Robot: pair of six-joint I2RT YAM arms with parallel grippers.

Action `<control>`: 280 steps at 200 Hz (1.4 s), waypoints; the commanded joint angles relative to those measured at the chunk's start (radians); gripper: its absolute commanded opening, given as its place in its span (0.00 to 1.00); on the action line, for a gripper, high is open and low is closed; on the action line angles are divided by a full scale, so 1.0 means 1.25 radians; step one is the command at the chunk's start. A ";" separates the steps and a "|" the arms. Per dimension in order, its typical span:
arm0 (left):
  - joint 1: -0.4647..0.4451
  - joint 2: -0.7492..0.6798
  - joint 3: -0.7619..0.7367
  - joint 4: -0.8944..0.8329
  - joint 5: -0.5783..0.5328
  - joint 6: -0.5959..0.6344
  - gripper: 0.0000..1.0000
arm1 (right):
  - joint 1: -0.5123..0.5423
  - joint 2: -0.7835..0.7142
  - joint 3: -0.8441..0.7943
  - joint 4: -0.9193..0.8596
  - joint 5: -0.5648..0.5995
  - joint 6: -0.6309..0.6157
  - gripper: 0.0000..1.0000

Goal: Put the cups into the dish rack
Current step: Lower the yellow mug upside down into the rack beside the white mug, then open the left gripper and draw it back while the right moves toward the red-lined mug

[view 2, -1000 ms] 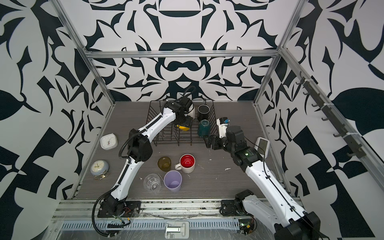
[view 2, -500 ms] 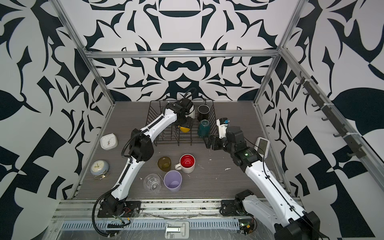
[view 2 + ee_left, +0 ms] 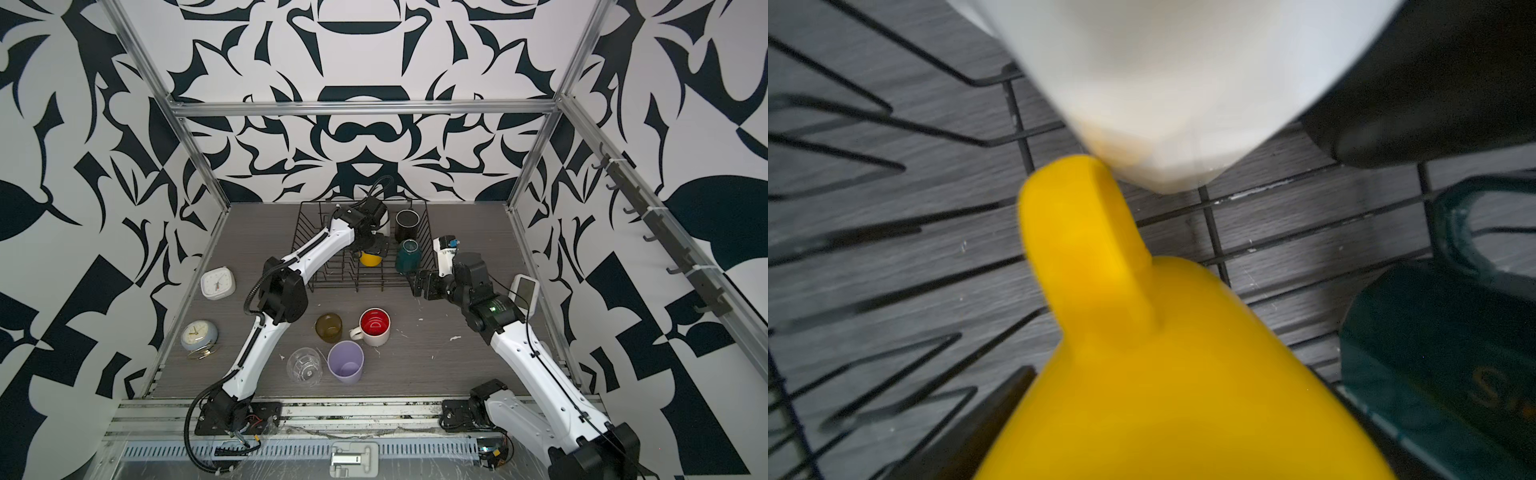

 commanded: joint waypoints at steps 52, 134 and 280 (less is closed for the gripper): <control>-0.001 -0.104 -0.062 0.048 0.016 -0.004 1.00 | -0.002 -0.011 0.018 0.007 -0.008 -0.006 0.90; -0.001 -0.346 -0.280 0.236 -0.007 -0.011 1.00 | -0.001 0.012 0.054 -0.071 0.004 -0.043 0.82; 0.004 -0.978 -0.923 0.709 -0.238 0.032 0.99 | 0.265 0.187 0.095 -0.172 0.135 -0.039 0.63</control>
